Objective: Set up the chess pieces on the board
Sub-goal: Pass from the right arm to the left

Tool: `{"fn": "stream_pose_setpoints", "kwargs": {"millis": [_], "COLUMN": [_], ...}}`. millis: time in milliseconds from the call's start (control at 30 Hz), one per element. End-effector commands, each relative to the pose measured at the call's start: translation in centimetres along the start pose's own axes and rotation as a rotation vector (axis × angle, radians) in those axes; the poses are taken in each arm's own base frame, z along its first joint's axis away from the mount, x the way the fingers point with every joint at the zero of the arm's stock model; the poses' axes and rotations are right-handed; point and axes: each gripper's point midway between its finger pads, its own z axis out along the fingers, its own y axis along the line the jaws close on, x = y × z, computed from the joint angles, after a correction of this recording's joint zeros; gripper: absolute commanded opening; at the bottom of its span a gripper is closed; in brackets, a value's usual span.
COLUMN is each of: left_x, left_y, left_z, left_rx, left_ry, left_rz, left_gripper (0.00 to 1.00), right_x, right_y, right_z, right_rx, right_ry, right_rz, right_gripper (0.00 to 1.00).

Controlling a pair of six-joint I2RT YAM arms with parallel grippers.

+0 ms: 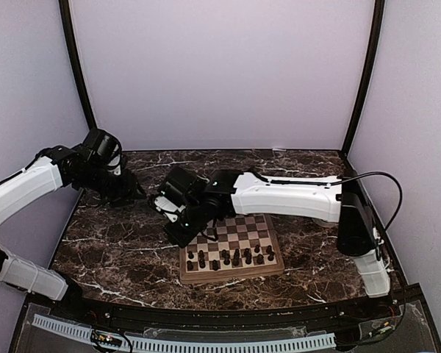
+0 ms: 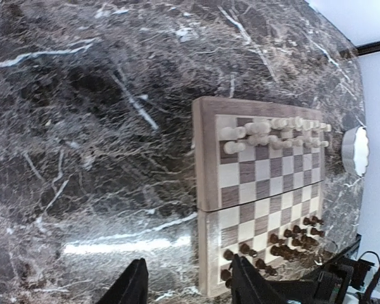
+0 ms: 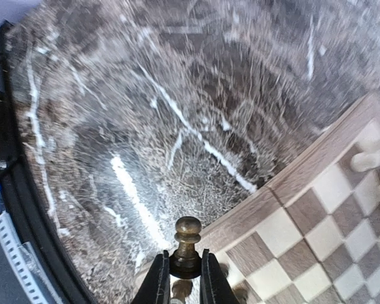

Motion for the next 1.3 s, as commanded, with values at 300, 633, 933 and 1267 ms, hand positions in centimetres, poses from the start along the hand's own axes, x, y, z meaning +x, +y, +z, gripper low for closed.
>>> {"fn": "stream_pose_setpoints", "kwargs": {"millis": [300, 633, 933, 1267], "left_x": [-0.3, 2.4, 4.5, 5.1], "left_y": [-12.8, -13.5, -13.8, -14.1], "left_z": [-1.3, -0.6, 0.2, 0.2], "left_rx": [0.748, 0.841, 0.808, 0.813], "left_ry": [0.168, 0.330, 0.428, 0.460], "left_rz": [0.058, -0.018, -0.024, -0.006], "left_gripper": [0.47, 0.46, 0.40, 0.31], "right_x": [-3.3, -3.1, -4.2, -4.9], "right_y": [-3.2, -4.4, -4.7, -4.5], "right_z": [-11.1, -11.8, -12.3, -11.9], "right_rx": [0.063, 0.109, 0.128, 0.116], "right_ry": [-0.245, -0.245, -0.288, -0.296], "right_rz": [-0.108, -0.118, -0.113, -0.112], "right_gripper": [0.12, 0.12, 0.12, 0.12]}}
